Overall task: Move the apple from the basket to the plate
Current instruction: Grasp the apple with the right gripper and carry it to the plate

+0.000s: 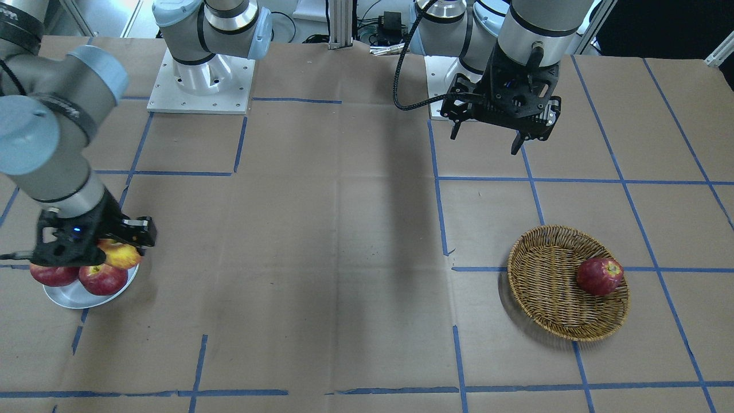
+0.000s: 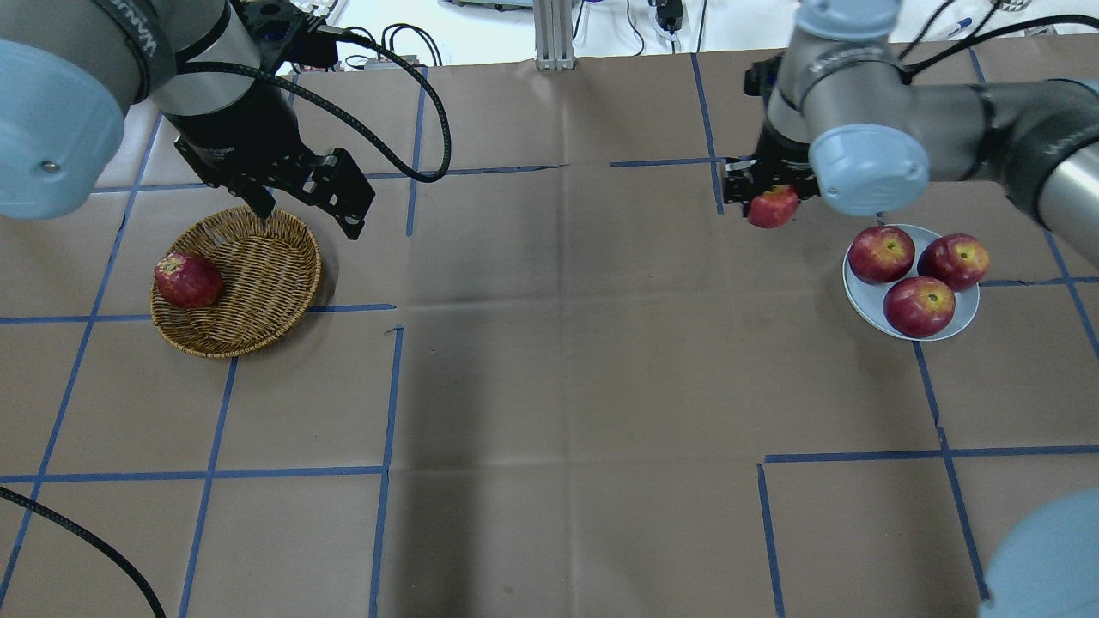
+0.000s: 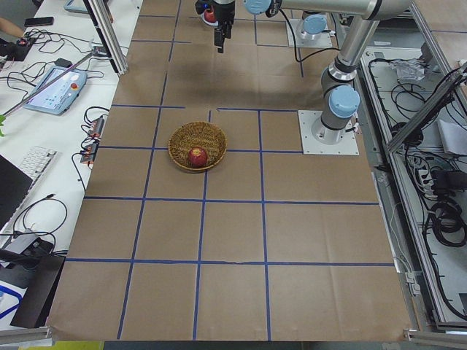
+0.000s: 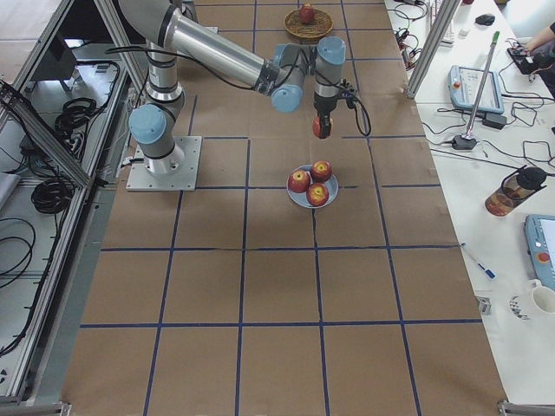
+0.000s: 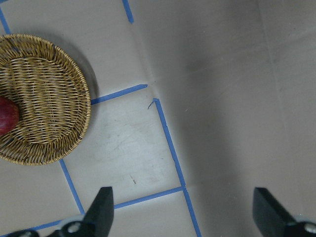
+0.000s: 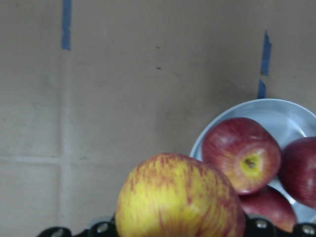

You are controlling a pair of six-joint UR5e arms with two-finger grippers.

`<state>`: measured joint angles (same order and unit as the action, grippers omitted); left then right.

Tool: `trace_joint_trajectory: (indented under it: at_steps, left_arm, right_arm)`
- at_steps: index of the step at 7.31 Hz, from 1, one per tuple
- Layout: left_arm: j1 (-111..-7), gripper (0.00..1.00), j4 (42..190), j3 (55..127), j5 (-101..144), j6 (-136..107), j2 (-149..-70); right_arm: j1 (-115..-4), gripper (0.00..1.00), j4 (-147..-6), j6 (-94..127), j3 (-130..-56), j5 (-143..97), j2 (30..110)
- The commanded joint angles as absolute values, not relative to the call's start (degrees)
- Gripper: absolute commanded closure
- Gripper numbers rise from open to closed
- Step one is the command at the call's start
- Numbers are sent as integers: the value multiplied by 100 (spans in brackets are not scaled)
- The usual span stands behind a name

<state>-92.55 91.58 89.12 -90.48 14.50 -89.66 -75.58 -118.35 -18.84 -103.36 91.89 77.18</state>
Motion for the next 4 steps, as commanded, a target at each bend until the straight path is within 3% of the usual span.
trace_joint_trajectory:
  at_steps: [1,4]
  left_arm:
    - [-9255,1,9158,8912,-9053,1450,-8956]
    - [-9255,1,9158,8912,-9053,1459,-8947]
  right_arm:
    - [-6471,50,-11961,-3380,-10766,9115,7901]
    - [-6346,49,-12469,-3681,-11039,9114,7840]
